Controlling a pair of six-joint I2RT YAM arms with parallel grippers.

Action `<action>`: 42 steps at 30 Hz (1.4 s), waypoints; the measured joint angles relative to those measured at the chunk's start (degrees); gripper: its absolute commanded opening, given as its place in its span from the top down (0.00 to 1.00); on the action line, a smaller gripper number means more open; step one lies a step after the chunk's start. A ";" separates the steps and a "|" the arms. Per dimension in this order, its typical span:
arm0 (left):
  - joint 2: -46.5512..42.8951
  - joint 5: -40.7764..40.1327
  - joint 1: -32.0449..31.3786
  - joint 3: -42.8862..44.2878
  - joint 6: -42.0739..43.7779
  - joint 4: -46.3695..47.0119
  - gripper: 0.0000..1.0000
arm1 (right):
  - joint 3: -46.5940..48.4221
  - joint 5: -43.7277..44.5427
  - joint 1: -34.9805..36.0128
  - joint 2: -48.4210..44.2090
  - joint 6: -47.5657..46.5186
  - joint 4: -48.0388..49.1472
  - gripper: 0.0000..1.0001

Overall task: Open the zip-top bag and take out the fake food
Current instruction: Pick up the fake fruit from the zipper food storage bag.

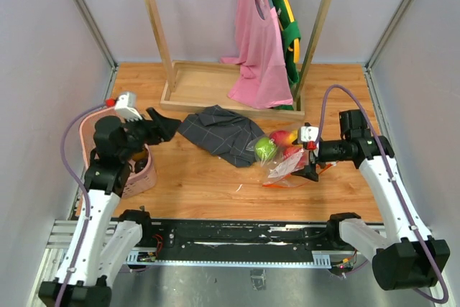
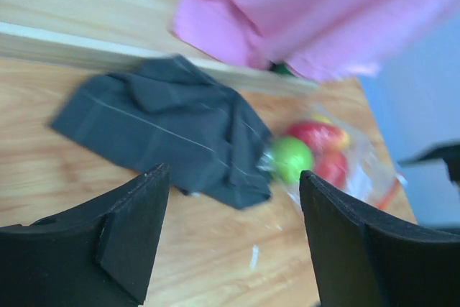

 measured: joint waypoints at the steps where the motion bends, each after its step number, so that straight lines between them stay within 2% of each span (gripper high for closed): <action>1: -0.83 -0.15 -3.82 -1.07 -0.59 1.03 0.24 | 0.00 -0.55 -0.44 -0.15 -0.33 -0.48 0.01; 7: -2.69 -2.03 -20.81 -5.62 -3.98 8.00 0.25 | -0.39 -2.64 -4.33 -1.38 -1.88 -2.14 0.01; 11: 0.28 -7.43 -34.64 -6.54 -4.44 13.38 0.25 | -0.68 -2.82 -5.16 -1.99 -1.88 -2.56 0.02; 15: 7.28 -14.73 -49.03 -6.43 -2.29 19.15 0.25 | -0.68 -3.23 -6.51 -2.47 -1.49 -2.86 0.01; 23: 24.57 -26.80 -64.32 -6.43 8.63 31.61 0.23 | -0.68 -3.87 -13.11 -2.45 -0.02 -2.86 0.02; 27: 32.74 -29.86 -68.06 -6.40 17.25 38.66 0.21 | -0.92 -3.85 -14.49 -2.23 1.25 -2.16 0.02; 33: 42.69 -29.18 -69.33 -6.43 29.77 47.32 0.20 | -1.90 -3.85 -14.60 -2.21 3.15 -0.74 0.02; 37: 46.40 -28.37 -69.90 -6.40 34.51 51.49 0.21 | -2.01 -3.89 -14.60 -2.21 3.67 -0.17 0.02; 42: 51.74 -28.65 -70.18 -4.74 36.54 53.68 0.23 | -2.25 -3.93 -14.60 -2.23 4.11 0.02 0.02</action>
